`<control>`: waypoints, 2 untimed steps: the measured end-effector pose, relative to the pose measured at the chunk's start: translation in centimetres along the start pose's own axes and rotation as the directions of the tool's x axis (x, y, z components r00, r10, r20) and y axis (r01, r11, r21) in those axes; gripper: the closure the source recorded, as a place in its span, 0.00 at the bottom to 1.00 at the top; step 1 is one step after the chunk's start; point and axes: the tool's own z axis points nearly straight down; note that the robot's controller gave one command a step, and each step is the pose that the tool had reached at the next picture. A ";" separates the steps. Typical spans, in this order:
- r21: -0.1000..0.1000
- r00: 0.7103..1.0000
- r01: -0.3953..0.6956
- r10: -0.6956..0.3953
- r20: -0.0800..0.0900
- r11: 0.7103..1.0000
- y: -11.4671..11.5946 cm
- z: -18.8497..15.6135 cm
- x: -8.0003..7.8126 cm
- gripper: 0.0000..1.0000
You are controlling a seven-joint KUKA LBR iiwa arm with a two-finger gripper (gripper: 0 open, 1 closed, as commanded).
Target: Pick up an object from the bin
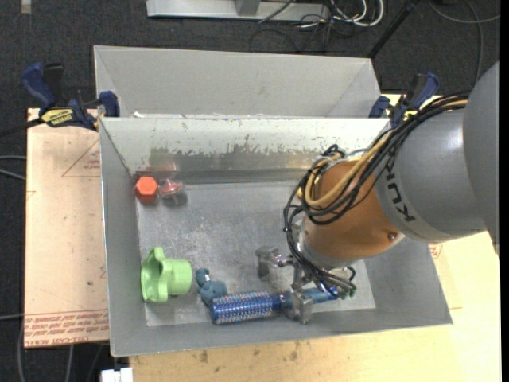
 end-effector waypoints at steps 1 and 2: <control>-0.004 1.000 0.001 -0.001 -0.015 1.000 0.1 0.2 0.4 1.00; -0.001 1.000 0.003 -0.003 -0.005 1.000 0.2 -16.1 -2.1 1.00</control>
Offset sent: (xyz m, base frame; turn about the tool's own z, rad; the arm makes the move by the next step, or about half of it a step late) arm 0.0000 0.0000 0.0000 0.0000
